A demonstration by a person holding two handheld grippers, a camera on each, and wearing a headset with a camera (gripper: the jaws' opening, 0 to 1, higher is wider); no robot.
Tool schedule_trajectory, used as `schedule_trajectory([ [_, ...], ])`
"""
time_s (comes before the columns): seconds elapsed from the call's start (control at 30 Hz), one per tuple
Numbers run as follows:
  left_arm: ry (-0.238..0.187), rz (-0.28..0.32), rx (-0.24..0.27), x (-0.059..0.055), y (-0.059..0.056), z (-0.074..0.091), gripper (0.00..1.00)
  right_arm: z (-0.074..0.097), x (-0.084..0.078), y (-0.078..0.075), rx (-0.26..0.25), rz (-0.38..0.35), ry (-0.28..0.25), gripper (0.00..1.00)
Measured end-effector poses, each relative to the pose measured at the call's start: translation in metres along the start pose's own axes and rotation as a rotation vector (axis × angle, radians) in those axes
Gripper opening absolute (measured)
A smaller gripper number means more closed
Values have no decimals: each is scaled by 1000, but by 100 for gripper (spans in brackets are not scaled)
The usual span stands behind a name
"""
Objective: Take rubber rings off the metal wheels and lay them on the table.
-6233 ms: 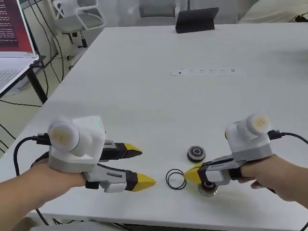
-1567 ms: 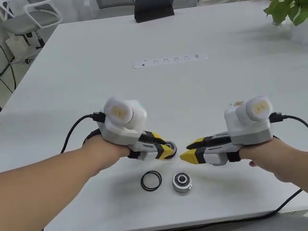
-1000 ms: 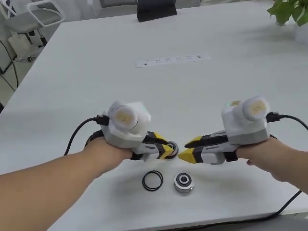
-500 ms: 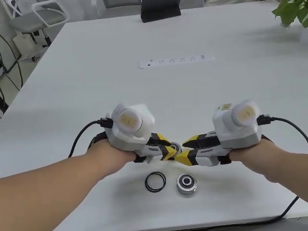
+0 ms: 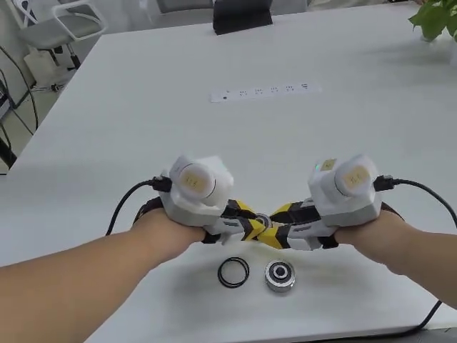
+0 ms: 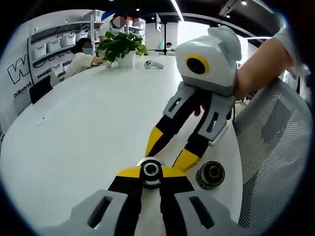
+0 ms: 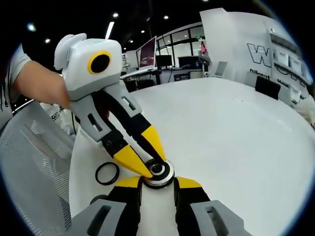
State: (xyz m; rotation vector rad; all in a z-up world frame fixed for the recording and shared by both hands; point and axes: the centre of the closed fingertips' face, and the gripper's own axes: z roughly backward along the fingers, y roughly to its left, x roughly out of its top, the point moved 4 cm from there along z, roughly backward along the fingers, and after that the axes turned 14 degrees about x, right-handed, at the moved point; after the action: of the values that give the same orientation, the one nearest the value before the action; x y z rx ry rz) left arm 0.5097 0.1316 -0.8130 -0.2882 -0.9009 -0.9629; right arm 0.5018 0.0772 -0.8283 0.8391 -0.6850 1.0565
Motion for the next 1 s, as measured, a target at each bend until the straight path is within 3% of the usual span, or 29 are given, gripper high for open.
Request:
schedule_trajectory([
  [1.0, 3, 6, 8, 1, 1, -1, 8, 9, -8, 0, -12, -19, 20, 3],
])
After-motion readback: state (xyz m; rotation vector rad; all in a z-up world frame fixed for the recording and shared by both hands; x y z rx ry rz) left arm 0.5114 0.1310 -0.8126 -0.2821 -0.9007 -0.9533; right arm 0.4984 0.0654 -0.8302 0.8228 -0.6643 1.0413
